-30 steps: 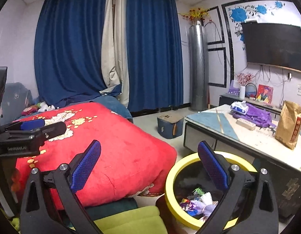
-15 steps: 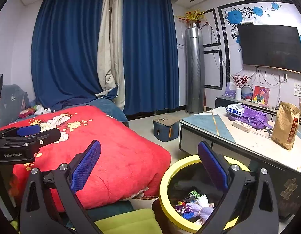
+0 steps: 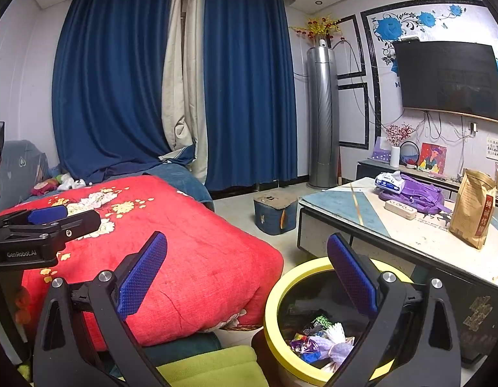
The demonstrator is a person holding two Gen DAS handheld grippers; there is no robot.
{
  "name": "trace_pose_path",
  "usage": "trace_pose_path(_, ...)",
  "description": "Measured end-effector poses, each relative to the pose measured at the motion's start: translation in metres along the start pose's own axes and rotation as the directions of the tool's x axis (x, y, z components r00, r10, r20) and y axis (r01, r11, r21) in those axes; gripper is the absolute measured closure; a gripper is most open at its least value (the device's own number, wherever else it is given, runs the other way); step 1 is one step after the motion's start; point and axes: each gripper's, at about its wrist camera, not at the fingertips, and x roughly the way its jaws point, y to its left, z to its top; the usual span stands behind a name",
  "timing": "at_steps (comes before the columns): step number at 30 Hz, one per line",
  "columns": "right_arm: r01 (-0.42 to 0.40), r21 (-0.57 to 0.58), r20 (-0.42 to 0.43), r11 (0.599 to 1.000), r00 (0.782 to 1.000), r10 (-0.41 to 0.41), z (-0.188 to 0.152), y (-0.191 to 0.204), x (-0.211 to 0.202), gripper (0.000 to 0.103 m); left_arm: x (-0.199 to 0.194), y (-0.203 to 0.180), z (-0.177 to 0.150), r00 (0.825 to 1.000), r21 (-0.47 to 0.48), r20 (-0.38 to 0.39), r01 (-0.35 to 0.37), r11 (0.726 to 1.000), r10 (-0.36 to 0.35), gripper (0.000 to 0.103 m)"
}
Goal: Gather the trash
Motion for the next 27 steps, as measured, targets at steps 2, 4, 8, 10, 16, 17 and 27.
trace_pose_path(2, 0.000, -0.001, -0.001, 1.000, 1.000, 0.000, 0.0005, 0.0001, 0.0004, 0.006, 0.0001, 0.0002, 0.0003, 1.000, -0.001, -0.001, 0.000, 1.000, 0.000, 0.011)
trace_pose_path(4, -0.001, -0.002, 0.001, 1.000, 1.000, 0.001, 0.0005, 0.0001, 0.0001, 0.006, 0.0001, 0.0002, -0.0001, 1.000, 0.000, 0.001, 0.000, 1.000, 0.000, 0.011)
trace_pose_path(8, 0.000, -0.003, 0.000, 1.000, 1.000, 0.000, 0.0012, 0.0009, -0.0001, 0.006, 0.0002, 0.0010, 0.0009, 1.000, -0.002, 0.003, 0.001, 1.000, -0.001, 0.011)
trace_pose_path(10, 0.000, -0.004, -0.001, 1.000, 1.000, 0.000, 0.0011, 0.0010, 0.0000, 0.006, 0.0001, 0.0011, 0.0006, 1.000, -0.001, 0.002, 0.001, 1.000, -0.001, 0.011)
trace_pose_path(16, -0.003, -0.004, 0.000, 1.000, 1.000, 0.003, 0.0021, 0.0017, -0.0001, 0.006, 0.0006, 0.0010, 0.0005, 1.000, 0.000, 0.001, 0.000, 1.000, 0.000, 0.011)
trace_pose_path(17, -0.001, -0.004, 0.000, 1.000, 1.000, 0.001, 0.0019, 0.0019, -0.0002, 0.006, 0.0002, 0.0011, -0.0001, 1.000, -0.001, 0.001, -0.001, 1.000, 0.001, 0.011)
trace_pose_path(27, -0.001, -0.005, -0.001, 1.000, 1.000, 0.001, 0.0018, 0.0022, -0.0003, 0.006, 0.0014, 0.0021, 0.0015, 1.000, -0.023, -0.009, -0.024, 0.999, 0.024, 0.011)
